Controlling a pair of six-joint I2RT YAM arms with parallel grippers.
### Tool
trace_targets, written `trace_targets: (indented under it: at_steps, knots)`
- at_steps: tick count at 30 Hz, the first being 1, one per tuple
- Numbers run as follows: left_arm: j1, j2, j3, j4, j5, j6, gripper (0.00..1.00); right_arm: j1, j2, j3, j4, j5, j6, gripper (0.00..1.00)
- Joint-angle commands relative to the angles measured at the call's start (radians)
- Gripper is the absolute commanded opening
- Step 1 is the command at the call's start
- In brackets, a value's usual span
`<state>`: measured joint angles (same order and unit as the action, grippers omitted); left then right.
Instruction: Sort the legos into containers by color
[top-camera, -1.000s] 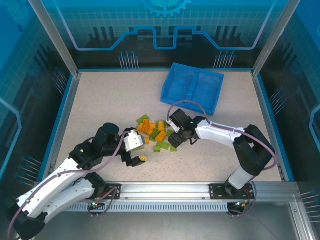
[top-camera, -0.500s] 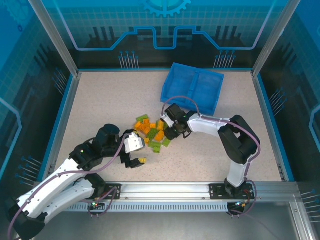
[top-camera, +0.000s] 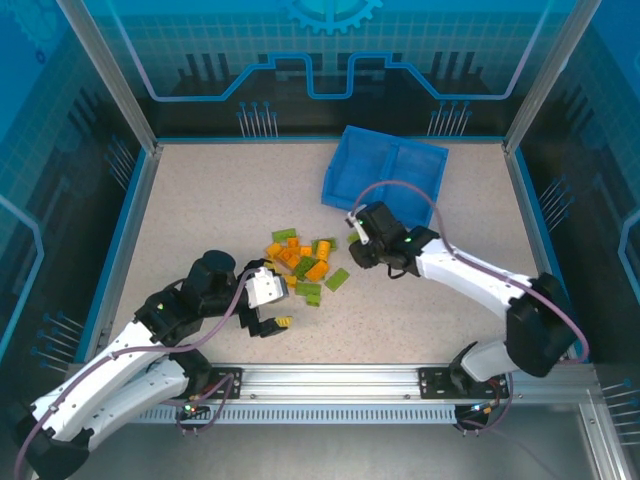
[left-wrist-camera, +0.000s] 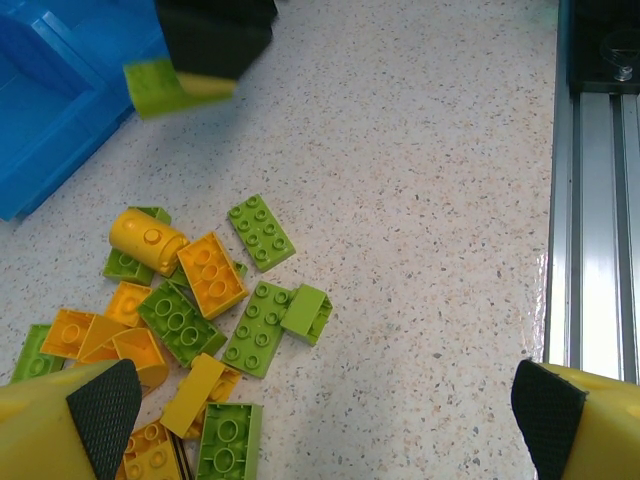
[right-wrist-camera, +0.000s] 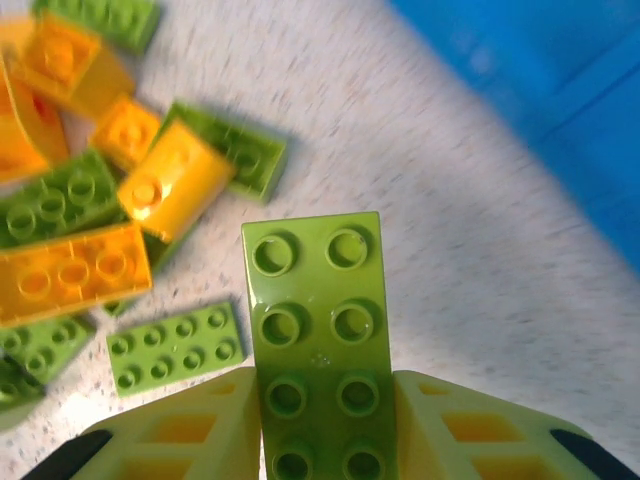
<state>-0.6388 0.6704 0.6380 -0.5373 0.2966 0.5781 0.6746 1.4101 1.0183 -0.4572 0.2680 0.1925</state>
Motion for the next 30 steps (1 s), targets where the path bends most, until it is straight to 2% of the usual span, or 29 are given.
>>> trace_targets:
  at_steps: [1, 5, 9, 15, 19, 23, 25, 28, 30]
  knots:
    - [-0.005, -0.019, -0.012, 0.049, 0.003, -0.017, 0.99, -0.064, -0.055, 0.092, -0.067, 0.128, 0.104, 0.38]
    - [-0.005, -0.028, -0.013, 0.084, -0.023, -0.048, 0.99, -0.225, 0.016, 0.225, -0.087, 0.196, 0.168, 0.38]
    - [-0.005, -0.037, -0.02, 0.093, -0.055, -0.072, 0.99, -0.345, 0.2, 0.371, -0.073, 0.202, 0.171, 0.38]
    - [-0.005, -0.037, -0.023, 0.113, -0.091, -0.112, 0.99, -0.421, 0.478, 0.579, -0.128, 0.143, 0.232, 0.39]
    - [-0.004, -0.026, -0.015, 0.124, -0.113, -0.152, 0.99, -0.429, 0.603, 0.673, -0.183, 0.109, 0.274, 0.46]
    - [-0.003, -0.007, -0.004, 0.141, -0.135, -0.207, 0.99, -0.428, 0.62, 0.697, -0.21, 0.101, 0.32, 0.59]
    - [-0.004, 0.012, 0.007, 0.16, -0.133, -0.245, 0.99, -0.43, 0.595, 0.688, -0.212, 0.094, 0.324, 0.6]
    - [-0.004, 0.075, 0.049, 0.226, -0.147, -0.414, 0.99, -0.43, 0.512, 0.651, -0.208, 0.088, 0.322, 0.59]
    - [-0.007, 0.151, 0.106, 0.236, -0.186, -0.576, 0.99, -0.43, 0.413, 0.592, -0.199, 0.056, 0.32, 0.59]
